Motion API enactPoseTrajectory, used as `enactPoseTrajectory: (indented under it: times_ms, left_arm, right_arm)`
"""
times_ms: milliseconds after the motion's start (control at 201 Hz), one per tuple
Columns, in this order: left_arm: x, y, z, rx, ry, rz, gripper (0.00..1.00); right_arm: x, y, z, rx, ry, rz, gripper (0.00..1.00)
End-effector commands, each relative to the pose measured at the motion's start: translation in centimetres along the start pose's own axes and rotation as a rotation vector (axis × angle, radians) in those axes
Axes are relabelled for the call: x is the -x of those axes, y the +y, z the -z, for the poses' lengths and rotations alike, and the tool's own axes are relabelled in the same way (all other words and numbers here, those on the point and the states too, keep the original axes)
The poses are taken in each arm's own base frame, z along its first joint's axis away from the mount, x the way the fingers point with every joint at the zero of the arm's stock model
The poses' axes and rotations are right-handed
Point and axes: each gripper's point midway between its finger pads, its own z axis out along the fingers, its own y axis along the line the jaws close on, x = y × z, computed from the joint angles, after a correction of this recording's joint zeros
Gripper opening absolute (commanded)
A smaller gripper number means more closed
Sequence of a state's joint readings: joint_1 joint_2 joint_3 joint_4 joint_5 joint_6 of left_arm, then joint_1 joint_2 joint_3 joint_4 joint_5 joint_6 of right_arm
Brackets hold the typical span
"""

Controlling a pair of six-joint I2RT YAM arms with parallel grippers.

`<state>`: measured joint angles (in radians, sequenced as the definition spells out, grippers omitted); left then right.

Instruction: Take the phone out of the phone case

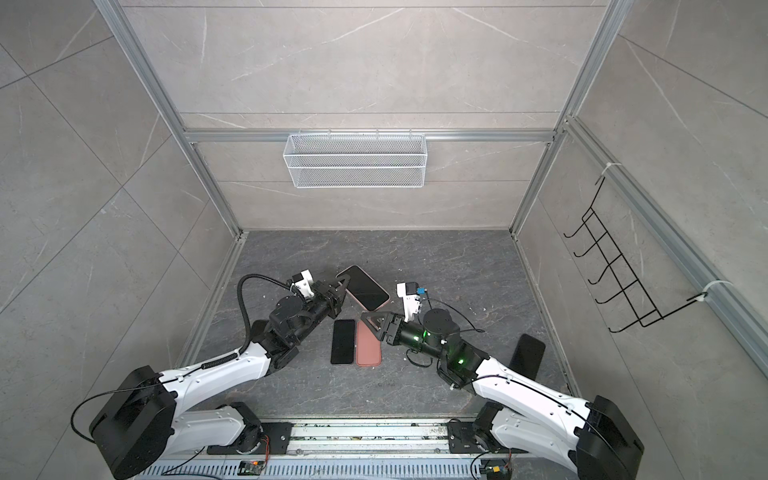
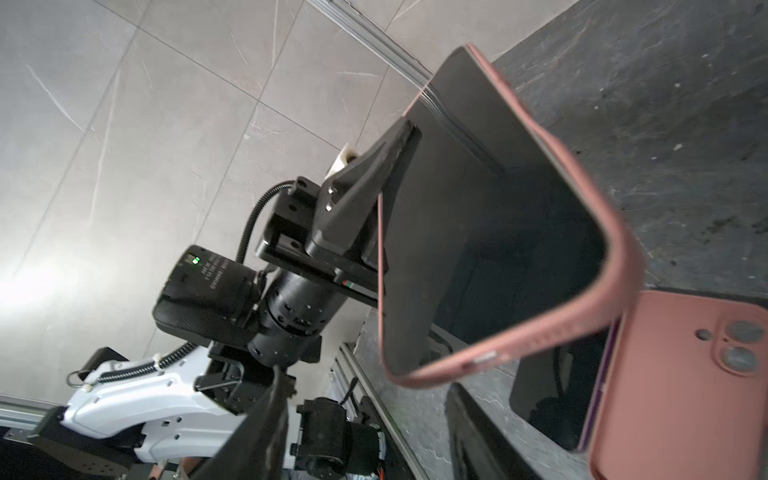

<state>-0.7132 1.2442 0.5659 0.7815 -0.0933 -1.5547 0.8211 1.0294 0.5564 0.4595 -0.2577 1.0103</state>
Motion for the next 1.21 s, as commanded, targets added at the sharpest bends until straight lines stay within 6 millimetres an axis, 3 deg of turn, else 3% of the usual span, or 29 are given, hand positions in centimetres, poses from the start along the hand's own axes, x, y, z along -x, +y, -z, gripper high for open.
enactPoseTrajectory:
  times_ms: [0, 204, 647, 862, 986, 1200]
  left_arm:
    - [-0.1, -4.6, 0.7, -0.166, 0.004, -0.007, 0.00]
    - [0.0, -4.4, 0.7, -0.165, -0.002, -0.006, 0.00]
    - [-0.1, -4.5, 0.6, -0.168, 0.002, -0.008, 0.00]
    - [-0.1, -4.7, 0.5, -0.170, 0.006, -0.008, 0.00]
    - [-0.2, -4.9, 0.4, -0.174, 0.010, 0.009, 0.00]
    - [-0.4, -5.0, -0.1, -0.152, 0.023, 0.069, 0.00]
  right_arm:
    - [1.1, 1.3, -0.2, 0.081, -0.046, -0.028, 0.54]
    - [1.2, 0.6, -0.4, 0.094, -0.062, -0.077, 0.38]
    - [1.0, -0.5, -0.6, 0.104, -0.067, -0.107, 0.12]
    - [0.7, -1.1, -0.4, 0.101, -0.063, -0.100, 0.05]
    - [0.1, -2.1, -0.6, 0.044, -0.034, -0.050, 0.00]
    - [-0.7, -5.2, -0.3, -0.104, -0.010, 0.191, 0.00]
